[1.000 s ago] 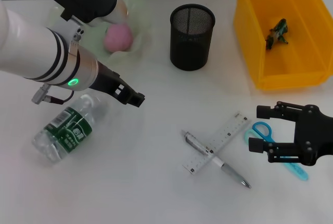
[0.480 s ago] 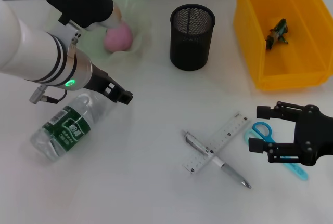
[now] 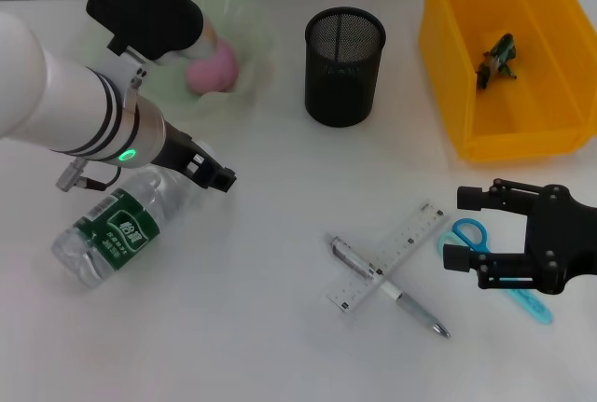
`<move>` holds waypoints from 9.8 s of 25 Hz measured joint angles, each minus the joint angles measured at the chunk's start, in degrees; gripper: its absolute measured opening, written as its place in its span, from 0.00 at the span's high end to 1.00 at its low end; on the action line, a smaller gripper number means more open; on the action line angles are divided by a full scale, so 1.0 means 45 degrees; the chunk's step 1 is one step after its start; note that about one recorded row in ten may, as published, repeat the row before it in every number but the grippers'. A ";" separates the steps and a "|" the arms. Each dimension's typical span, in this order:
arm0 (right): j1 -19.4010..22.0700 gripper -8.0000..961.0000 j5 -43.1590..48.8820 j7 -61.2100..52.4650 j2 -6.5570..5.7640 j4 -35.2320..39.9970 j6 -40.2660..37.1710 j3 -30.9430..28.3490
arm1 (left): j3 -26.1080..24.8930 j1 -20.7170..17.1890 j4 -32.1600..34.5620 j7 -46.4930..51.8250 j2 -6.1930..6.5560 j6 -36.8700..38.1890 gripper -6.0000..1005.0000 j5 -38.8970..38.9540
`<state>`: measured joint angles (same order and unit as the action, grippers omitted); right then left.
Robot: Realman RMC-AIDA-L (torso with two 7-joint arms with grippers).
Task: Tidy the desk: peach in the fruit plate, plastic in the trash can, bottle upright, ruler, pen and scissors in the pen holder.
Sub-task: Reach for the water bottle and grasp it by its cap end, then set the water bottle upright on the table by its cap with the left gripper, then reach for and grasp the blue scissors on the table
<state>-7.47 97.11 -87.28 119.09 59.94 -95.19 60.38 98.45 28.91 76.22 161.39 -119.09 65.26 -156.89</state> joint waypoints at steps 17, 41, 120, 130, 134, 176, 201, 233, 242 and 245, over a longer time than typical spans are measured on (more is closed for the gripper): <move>-0.0020 0.12 0.0000 0.0002 0.0000 -0.0074 0.0001 0.0000 | 0.0351 0.0047 -0.0391 -0.0018 -0.0020 -0.0106 0.49 -0.0323; -0.0253 0.12 0.0001 -0.0155 -0.0001 0.0019 -0.0112 0.0000 | -0.1994 -0.4107 0.5316 -0.3499 0.0098 0.0059 0.56 0.2406; -0.0392 0.13 0.0001 -0.0252 -0.0020 0.0039 -0.0289 -0.0019 | -0.3513 -0.5276 0.5162 -0.7068 0.0114 -0.0896 0.53 0.6671; -0.0392 0.13 0.0001 -0.0252 -0.0021 0.0018 -0.0292 -0.0040 | -0.3367 -0.5194 0.4836 -0.7125 0.0099 -0.1137 0.53 0.6682; -0.0391 0.13 0.0002 -0.0252 -0.0021 -0.0024 -0.0290 -0.0040 | -0.3343 -0.5184 0.4824 -0.7127 0.0104 -0.1149 0.53 0.6682; -0.1271 0.13 0.4512 -0.7634 -0.0176 0.6706 -0.1846 -0.2324 | -0.3428 -0.5666 -0.0806 -1.7633 0.0083 0.2228 0.19 1.6584; -0.4091 0.13 1.2891 -1.4732 0.0075 0.8017 -0.2277 0.5081 | -0.3198 -0.5174 -0.6184 -2.3144 0.0105 0.3613 0.20 1.8181; -0.4805 0.13 1.3432 -1.7019 0.0117 0.5900 0.0172 0.7988 | -0.3323 -0.4900 -0.6866 -2.3325 0.0118 0.3632 0.20 1.8184; -0.4778 0.13 1.3432 -1.7158 0.0133 0.5712 0.0504 0.8080 | -0.3324 -0.4882 -0.6862 -2.3326 0.0118 0.3601 0.20 1.8185; -0.4783 0.13 1.3428 -1.7168 0.0136 0.5701 0.0740 0.8094 | -0.3322 -0.4881 -0.6860 -2.3326 0.0117 0.3596 0.20 1.8185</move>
<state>-28.99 157.54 -164.54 119.71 85.59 -91.86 96.80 83.50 6.94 45.35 56.42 -118.56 81.44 -75.05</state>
